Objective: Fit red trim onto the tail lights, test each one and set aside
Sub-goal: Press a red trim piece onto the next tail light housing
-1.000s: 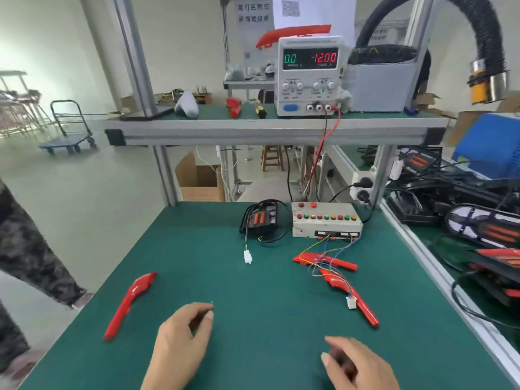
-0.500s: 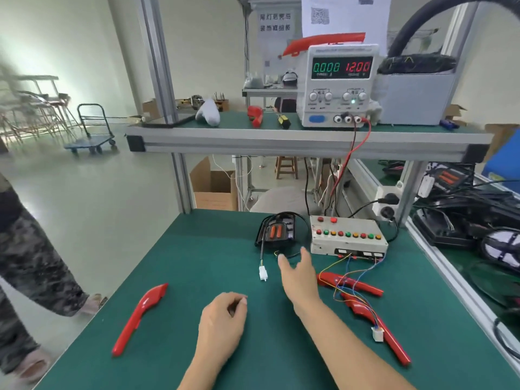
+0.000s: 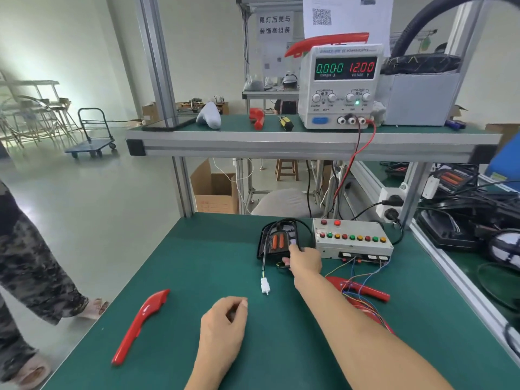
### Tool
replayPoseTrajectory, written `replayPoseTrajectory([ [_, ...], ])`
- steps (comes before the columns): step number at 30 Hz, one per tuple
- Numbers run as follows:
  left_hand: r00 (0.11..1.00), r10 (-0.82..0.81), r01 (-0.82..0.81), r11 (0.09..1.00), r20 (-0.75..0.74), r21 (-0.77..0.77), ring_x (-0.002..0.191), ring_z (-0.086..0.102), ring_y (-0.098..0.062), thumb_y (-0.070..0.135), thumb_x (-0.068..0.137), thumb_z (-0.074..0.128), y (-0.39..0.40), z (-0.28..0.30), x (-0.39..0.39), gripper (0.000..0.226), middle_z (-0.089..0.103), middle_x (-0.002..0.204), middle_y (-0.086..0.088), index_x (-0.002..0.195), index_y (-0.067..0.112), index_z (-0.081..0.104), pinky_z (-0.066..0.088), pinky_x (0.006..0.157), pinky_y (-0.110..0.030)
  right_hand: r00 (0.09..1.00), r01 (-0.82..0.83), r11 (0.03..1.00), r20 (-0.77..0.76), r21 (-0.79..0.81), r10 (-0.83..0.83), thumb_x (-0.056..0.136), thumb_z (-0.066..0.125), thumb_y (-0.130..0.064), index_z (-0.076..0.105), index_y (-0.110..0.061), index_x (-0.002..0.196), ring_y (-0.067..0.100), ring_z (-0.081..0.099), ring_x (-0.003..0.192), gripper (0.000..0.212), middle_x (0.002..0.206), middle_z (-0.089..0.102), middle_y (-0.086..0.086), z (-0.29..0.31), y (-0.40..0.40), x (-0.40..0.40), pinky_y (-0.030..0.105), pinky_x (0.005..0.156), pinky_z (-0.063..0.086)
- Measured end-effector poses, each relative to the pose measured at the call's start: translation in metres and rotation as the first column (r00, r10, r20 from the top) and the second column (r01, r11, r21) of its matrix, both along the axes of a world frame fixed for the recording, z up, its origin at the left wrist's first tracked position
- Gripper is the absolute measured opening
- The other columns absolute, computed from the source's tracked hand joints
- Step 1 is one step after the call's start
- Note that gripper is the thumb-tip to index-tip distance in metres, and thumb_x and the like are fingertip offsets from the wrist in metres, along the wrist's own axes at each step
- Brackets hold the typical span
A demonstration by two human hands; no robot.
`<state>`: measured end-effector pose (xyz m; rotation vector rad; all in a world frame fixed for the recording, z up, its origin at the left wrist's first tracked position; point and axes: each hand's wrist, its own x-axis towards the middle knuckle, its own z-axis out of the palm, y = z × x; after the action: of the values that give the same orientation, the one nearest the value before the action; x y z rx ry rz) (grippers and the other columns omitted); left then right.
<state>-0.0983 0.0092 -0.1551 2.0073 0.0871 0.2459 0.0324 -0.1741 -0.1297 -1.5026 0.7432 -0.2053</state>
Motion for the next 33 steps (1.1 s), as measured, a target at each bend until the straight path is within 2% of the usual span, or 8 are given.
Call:
replayPoseTrajectory([
  [2,1.000,0.010,-0.012,0.999,-0.024,-0.053,0.075,0.065,-0.002,0.028,0.096,0.066,0.000,0.004,-0.002,0.010,0.071,0.079,0.015,0.102,0.031,0.073,0.047,0.074,-0.011,1.000,-0.010,1.000,0.029,0.030,0.009,0.099,0.060,-0.022,0.069,-0.002,0.100,0.015,0.074,0.064,0.022,0.087,0.078,0.010,0.000,0.005,-0.023,0.023,0.051,0.047],
  [8,0.991,-0.028,0.016,0.995,-0.130,-0.098,0.094,0.070,-0.008,0.063,0.090,0.059,0.001,0.015,-0.005,0.067,0.063,0.120,0.020,0.144,0.026,0.046,0.048,0.097,-0.035,0.980,-0.163,0.985,0.124,0.051,0.155,0.095,0.060,-0.015,0.075,-0.011,0.082,0.015,0.076,0.066,0.020,0.074,0.078,0.001,0.001,0.020,-0.116,0.034,0.070,0.057],
  [13,0.963,-0.138,0.088,0.973,-0.232,-0.213,0.109,0.064,-0.007,0.083,0.061,0.065,0.001,0.027,-0.020,0.110,0.059,0.126,0.013,0.152,0.030,0.035,0.050,0.103,-0.039,0.946,-0.291,0.957,0.153,0.003,0.287,0.098,0.062,-0.019,0.078,-0.017,0.086,0.012,0.074,0.065,0.020,0.078,0.079,0.000,0.002,0.015,-0.191,0.018,0.057,0.051],
  [16,0.951,-0.153,0.102,0.976,-0.270,-0.195,0.103,0.068,-0.012,0.069,0.074,0.072,-0.004,0.020,-0.036,0.096,0.065,0.115,0.008,0.152,0.026,0.035,0.054,0.094,-0.037,0.931,-0.337,0.941,0.144,-0.001,0.334,0.098,0.063,-0.018,0.080,-0.019,0.092,0.016,0.076,0.070,0.018,0.080,0.079,0.003,0.000,-0.002,-0.224,0.023,0.061,0.056],
  [20,0.926,-0.267,0.159,0.917,-0.265,-0.367,0.078,0.076,-0.018,0.049,0.091,0.070,-0.024,0.015,-0.058,0.047,0.078,0.093,-0.002,0.127,0.024,0.051,0.056,0.061,-0.028,0.929,-0.348,0.937,0.132,0.001,0.345,0.098,0.062,-0.013,0.082,-0.019,0.097,0.025,0.075,0.072,0.021,0.084,0.079,0.013,-0.002,-0.038,-0.249,0.033,0.066,0.060],
  [26,0.914,-0.298,0.157,0.886,-0.275,-0.437,0.074,0.076,-0.027,0.023,0.098,0.067,-0.047,0.012,-0.069,0.021,0.078,0.088,-0.010,0.113,0.025,0.053,0.062,0.065,-0.035,0.878,-0.463,0.840,-0.019,-0.282,0.478,0.104,0.055,-0.024,0.079,-0.026,0.099,0.022,0.076,0.073,0.024,0.089,0.079,0.000,0.011,-0.076,-0.251,0.045,0.078,0.061],
  [30,0.943,-0.220,0.107,0.911,-0.250,-0.398,0.055,0.066,-0.018,0.023,0.098,0.065,-0.043,0.015,-0.068,0.013,0.077,0.081,-0.009,0.103,0.028,0.055,0.053,0.053,-0.025,0.922,-0.357,0.573,-0.178,-0.738,0.345,0.094,0.056,-0.060,0.065,-0.030,0.134,0.014,0.059,0.113,0.051,0.130,0.052,-0.006,0.007,-0.075,-0.259,0.037,0.102,0.049],
  [33,0.950,-0.211,0.111,0.917,-0.230,-0.383,0.057,0.068,-0.020,0.023,0.100,0.063,-0.041,0.015,-0.069,0.008,0.077,0.081,-0.010,0.107,0.024,0.060,0.054,0.055,-0.027,0.945,-0.063,0.343,0.054,-0.937,0.323,0.079,0.063,-0.067,0.077,-0.024,0.110,0.025,0.057,0.102,0.055,0.122,0.056,0.007,0.005,-0.050,-0.281,0.042,0.086,0.053],
])
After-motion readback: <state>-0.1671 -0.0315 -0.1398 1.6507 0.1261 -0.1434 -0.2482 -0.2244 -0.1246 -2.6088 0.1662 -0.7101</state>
